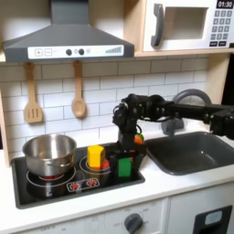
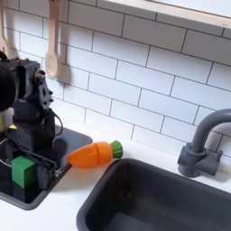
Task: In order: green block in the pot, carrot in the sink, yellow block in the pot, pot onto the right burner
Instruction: 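Put the green block in the pot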
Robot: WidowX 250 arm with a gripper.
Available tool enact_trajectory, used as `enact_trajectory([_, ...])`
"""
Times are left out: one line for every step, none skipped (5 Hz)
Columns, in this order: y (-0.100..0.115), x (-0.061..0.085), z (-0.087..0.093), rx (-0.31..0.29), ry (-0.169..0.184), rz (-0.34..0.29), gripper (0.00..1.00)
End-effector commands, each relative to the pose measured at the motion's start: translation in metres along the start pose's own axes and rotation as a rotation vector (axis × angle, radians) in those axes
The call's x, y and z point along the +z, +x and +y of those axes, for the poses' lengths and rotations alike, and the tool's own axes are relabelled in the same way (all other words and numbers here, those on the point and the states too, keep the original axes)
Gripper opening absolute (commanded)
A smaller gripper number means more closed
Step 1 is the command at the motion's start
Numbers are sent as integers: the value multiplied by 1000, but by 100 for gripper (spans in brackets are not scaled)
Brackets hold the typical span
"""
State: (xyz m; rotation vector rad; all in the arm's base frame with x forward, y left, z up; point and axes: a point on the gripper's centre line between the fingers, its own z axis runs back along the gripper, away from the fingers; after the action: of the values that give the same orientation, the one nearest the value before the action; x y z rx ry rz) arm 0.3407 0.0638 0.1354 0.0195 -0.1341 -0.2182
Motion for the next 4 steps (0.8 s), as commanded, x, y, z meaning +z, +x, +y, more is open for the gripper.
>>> enact_trajectory([1,0,-4,30,-1,-33,0])
enact_trajectory([1,5,-10,23,-18,-44,0])
enact_trajectory([-1,15,-12,23,-36,-65,0])
enact_trajectory([-3,41,-7,60,-50,-105,0])
